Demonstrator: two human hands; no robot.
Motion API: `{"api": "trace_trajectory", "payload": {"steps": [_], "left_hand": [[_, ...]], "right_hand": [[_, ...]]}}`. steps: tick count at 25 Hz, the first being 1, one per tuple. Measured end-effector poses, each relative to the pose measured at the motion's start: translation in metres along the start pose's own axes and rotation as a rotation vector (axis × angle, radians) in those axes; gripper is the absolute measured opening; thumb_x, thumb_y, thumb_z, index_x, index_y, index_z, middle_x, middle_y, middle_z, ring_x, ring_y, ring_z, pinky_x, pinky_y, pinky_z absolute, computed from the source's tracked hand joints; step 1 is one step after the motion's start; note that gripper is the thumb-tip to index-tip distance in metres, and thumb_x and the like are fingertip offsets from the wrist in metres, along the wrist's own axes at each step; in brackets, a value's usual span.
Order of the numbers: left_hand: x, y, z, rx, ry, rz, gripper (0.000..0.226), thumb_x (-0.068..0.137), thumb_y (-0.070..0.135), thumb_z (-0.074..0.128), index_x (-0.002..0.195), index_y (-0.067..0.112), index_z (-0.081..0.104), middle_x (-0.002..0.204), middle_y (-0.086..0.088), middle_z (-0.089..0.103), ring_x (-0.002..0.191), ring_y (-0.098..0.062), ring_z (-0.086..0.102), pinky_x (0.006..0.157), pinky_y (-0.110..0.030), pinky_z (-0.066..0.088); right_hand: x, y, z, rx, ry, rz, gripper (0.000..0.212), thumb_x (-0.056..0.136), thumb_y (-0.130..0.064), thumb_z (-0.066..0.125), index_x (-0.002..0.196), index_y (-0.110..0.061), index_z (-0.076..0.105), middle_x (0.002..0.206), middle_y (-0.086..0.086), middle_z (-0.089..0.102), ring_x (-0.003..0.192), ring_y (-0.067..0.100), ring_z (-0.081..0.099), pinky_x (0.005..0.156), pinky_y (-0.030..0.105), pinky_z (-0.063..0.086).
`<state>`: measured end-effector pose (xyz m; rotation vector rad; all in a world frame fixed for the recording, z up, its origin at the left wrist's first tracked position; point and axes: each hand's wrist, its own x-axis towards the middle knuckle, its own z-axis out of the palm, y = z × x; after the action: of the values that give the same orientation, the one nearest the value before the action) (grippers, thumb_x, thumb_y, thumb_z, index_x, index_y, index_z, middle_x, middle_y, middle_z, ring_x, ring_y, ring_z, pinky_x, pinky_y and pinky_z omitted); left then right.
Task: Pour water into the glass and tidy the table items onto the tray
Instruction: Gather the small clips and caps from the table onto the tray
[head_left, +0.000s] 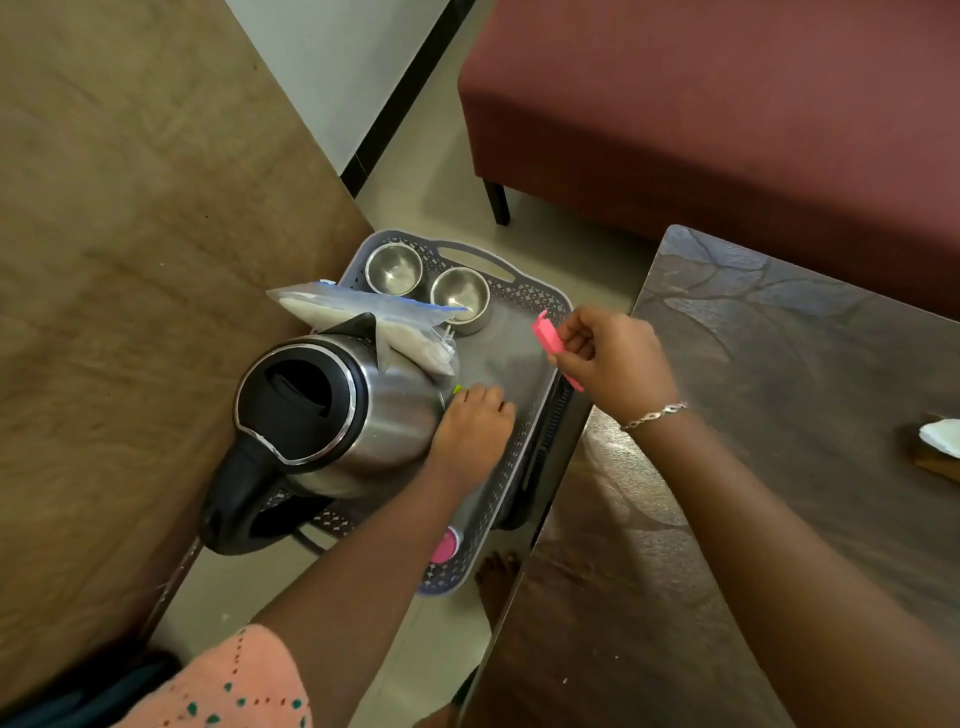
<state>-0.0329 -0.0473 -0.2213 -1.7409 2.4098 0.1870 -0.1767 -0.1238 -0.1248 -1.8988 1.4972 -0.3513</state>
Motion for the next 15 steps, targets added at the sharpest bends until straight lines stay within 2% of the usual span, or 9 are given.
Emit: {"api": "trace_trajectory", "payload": {"steps": [3, 7, 11, 15], "left_hand": [[-0.016, 0.004, 0.008, -0.007, 0.057, -0.009, 0.036, 0.069, 0.012, 0.032, 0.073, 0.013, 0.068, 0.067, -0.006, 0.059, 0.063, -0.025, 0.06, 0.065, -0.03, 0.053], [-0.023, 0.009, 0.011, -0.036, 0.051, -0.041, 0.038, 0.074, 0.011, 0.036, 0.089, 0.009, 0.071, 0.081, -0.014, 0.067, 0.075, -0.03, 0.065, 0.076, -0.035, 0.055], [-0.03, 0.01, 0.013, -0.086, 0.073, -0.052, 0.037, 0.075, 0.012, 0.036, 0.09, 0.008, 0.07, 0.084, -0.016, 0.067, 0.078, -0.031, 0.064, 0.08, -0.038, 0.054], [-0.034, 0.012, 0.012, -0.106, 0.082, -0.071, 0.04, 0.074, 0.01, 0.033, 0.086, 0.006, 0.071, 0.087, -0.016, 0.067, 0.079, -0.032, 0.064, 0.081, -0.037, 0.054]], "right_hand": [[0.017, -0.012, 0.026, -0.094, -0.09, -0.083, 0.015, 0.084, -0.023, 0.062, 0.088, -0.009, 0.063, 0.088, 0.007, 0.067, 0.083, 0.023, 0.062, 0.073, 0.033, 0.049], [0.031, -0.015, 0.063, -0.267, -0.216, -0.124, 0.039, 0.093, -0.04, 0.046, 0.082, -0.005, 0.058, 0.089, 0.016, 0.064, 0.084, 0.033, 0.06, 0.067, 0.033, 0.043], [0.035, -0.011, 0.09, -0.417, -0.34, -0.116, 0.041, 0.095, -0.039, 0.042, 0.095, 0.0, 0.058, 0.1, 0.019, 0.061, 0.095, 0.037, 0.058, 0.071, 0.037, 0.044], [0.036, -0.012, 0.101, -0.458, -0.393, -0.094, 0.038, 0.096, -0.033, 0.042, 0.103, 0.001, 0.057, 0.107, 0.021, 0.061, 0.1, 0.037, 0.057, 0.071, 0.036, 0.042]]}}
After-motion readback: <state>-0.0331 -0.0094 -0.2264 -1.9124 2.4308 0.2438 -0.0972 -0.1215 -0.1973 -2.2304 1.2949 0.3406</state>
